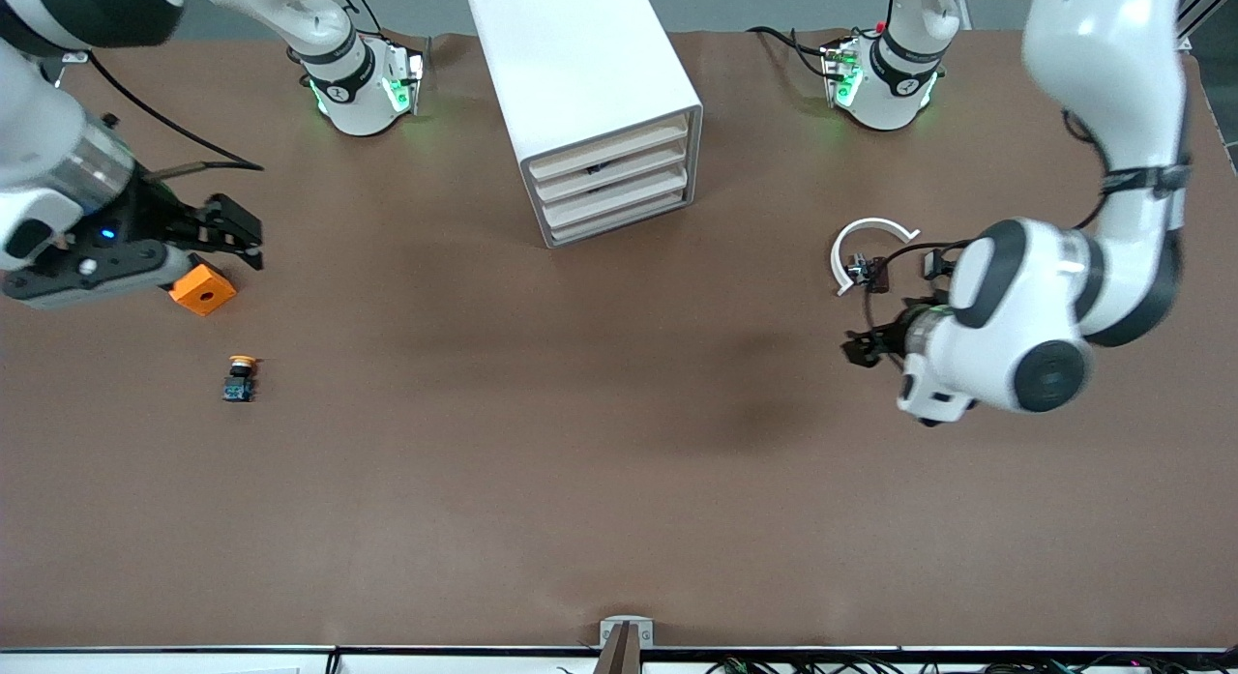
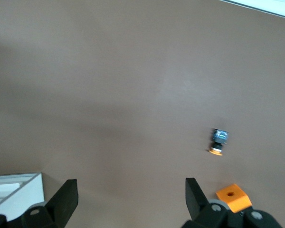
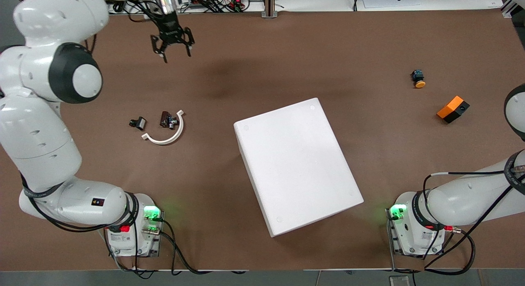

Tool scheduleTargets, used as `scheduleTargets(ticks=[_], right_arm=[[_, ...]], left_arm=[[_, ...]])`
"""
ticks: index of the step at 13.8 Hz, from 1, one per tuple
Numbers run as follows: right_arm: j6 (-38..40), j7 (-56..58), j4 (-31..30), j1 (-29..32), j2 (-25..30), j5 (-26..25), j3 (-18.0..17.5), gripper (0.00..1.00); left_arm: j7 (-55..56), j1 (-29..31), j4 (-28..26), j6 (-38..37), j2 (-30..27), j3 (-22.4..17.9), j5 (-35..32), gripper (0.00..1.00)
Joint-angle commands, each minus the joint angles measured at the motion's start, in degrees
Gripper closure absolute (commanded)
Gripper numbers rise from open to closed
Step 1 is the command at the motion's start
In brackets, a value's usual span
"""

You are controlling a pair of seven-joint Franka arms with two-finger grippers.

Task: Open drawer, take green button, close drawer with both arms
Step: 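Reach both grippers toward the white cabinet's drawer handle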

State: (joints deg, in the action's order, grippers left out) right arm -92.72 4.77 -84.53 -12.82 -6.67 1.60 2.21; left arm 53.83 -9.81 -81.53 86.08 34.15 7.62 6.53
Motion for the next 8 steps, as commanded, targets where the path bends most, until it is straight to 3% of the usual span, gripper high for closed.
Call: scheduleTargets(ticks=[1, 4, 6, 8], right_arm=[[-1.1, 0.1, 1.2, -0.7, -1.8, 3.1, 0.4, 0.0], [-2.8, -0.8, 1.2, -4.0, -3.5, 2.9, 0.4, 0.0], [-4.4, -6.8, 1.2, -5.7, -4.5, 2.9, 0.5, 0.0], [-5.3, -10.0, 1.2, -7.4, -5.6, 2.7, 0.4, 0.0]], left_arm=[[18.2, -4.7, 2.0, -0.8, 4.9, -0.3, 3.2, 0.0], [39.0, -9.2, 2.0, -0.8, 10.3, -0.3, 9.9, 0.0], [43.6, -12.3, 2.0, -0.8, 13.5, -0.3, 15.4, 0.0], [49.6, -13.6, 2.0, -0.8, 17.3, -0.4, 25.1, 0.0]])
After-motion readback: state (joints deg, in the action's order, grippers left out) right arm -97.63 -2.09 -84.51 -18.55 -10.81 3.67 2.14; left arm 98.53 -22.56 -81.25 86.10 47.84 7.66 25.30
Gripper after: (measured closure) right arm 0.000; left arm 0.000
